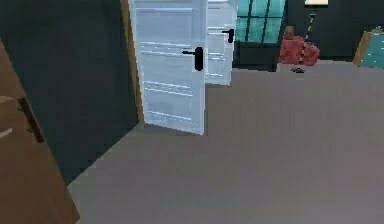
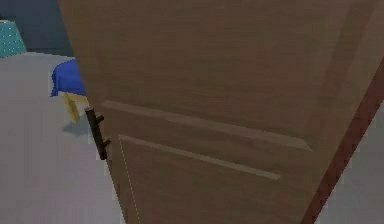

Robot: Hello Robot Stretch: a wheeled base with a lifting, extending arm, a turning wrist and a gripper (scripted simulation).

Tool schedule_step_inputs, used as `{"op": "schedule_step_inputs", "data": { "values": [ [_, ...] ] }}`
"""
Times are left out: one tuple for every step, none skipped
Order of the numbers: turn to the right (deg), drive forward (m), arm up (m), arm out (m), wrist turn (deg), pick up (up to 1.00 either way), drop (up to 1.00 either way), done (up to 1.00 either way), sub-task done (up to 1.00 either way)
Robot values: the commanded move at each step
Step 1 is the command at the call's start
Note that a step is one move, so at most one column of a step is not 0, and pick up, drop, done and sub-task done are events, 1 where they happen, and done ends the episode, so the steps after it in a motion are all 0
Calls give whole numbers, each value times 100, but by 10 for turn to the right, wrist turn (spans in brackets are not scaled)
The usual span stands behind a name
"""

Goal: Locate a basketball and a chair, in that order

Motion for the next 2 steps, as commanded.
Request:
{"op": "schedule_step_inputs", "data": {
  "values": [
    [60,0,0,0,0,0,0,0,0],
    [0,25,0,0,0,0,0,0,0]
  ]
}}
